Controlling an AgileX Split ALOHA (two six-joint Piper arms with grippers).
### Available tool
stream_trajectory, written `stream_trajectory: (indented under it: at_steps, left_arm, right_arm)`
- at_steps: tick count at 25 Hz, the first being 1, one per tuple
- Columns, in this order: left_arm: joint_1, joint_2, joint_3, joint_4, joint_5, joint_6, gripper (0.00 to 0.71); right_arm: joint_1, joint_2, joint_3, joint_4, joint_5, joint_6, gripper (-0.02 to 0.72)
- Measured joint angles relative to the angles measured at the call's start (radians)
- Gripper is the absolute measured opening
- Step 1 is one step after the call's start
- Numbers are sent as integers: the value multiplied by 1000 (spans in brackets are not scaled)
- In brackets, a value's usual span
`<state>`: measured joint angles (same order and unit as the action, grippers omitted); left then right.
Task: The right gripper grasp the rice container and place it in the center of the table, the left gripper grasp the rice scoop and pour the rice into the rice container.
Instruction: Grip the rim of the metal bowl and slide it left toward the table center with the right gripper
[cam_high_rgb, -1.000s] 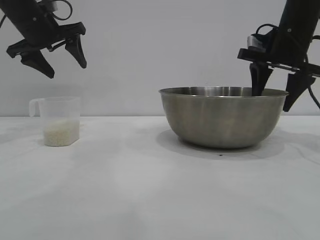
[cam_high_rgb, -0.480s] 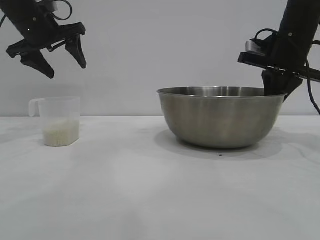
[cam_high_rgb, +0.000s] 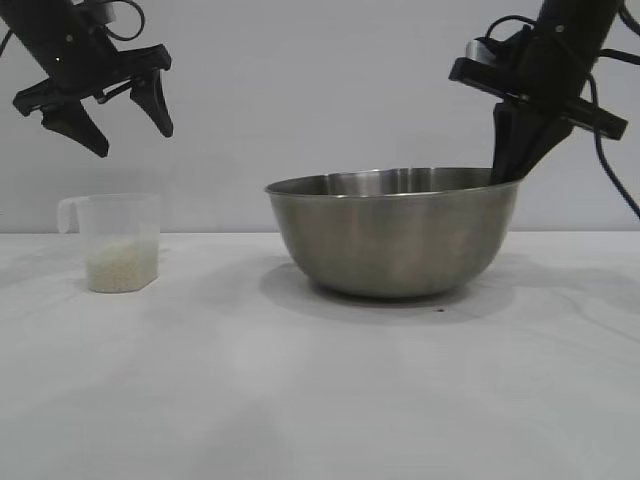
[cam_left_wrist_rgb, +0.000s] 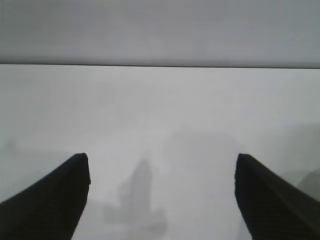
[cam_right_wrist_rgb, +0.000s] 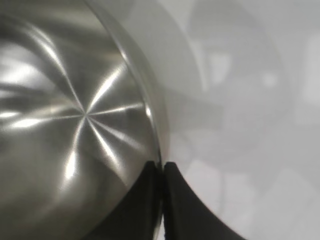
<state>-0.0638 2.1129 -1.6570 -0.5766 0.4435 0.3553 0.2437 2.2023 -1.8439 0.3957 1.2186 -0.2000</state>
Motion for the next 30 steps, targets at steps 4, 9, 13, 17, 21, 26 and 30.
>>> stream_trajectory:
  at_steps: [4,9,13,17,21,26,30]
  left_arm:
    - [0,0,0,0,6,0,550]
    - [0,0,0,10,21,0,550]
    - [0,0,0,12,23,0,550]
    - [0,0,0,15,23,2,550]
    - [0,0,0,15,25,2,550]
    - [0,0,0,15,38,6,550]
    - [0,0,0,15,44,6,550]
  right_arm:
    - [11,28,0,3,2,0,0]
    - [13,39,0,6,2,0,0]
    - [13,42,0,6,0,0,0]
    - [13,45,0,6,0,0,180]
    - [13,45,0,6,0,0,337]
    - [13,45,0,6,0,0,356]
    - [13,37,0,-5,0,0,356]
